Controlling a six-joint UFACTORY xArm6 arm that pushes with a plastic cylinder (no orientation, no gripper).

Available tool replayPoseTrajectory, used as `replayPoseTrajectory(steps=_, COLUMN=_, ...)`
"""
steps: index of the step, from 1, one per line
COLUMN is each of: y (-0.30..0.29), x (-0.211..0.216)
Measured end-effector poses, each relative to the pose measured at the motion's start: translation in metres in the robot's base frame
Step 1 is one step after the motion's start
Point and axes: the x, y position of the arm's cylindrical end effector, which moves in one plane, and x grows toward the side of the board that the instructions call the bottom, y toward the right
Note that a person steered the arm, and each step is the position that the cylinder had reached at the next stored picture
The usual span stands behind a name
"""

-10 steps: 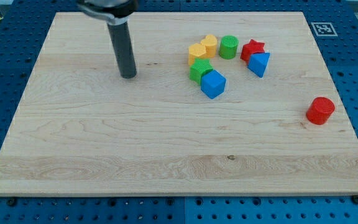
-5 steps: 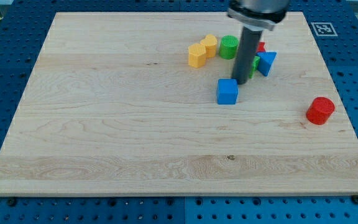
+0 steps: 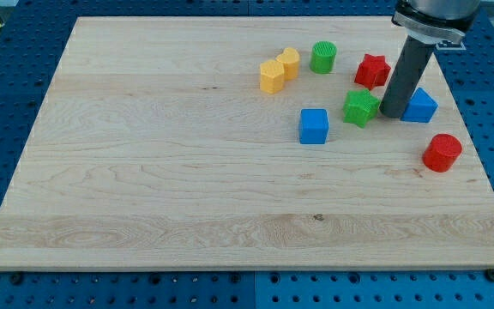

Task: Push the green star into the red circle

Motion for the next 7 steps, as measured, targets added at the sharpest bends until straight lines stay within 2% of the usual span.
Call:
replayPoseTrajectory(steps=1, y=-0.034, x=-0.015)
replayPoseTrajectory(steps=3, y=-0.032, x=-0.035)
replayPoseTrajectory(steps=5, y=0.093, x=-0.051)
replayPoseTrajectory(steps=6, y=0.104, x=-0.025)
replayPoseTrajectory(steps=7, y=0.031, x=-0.017)
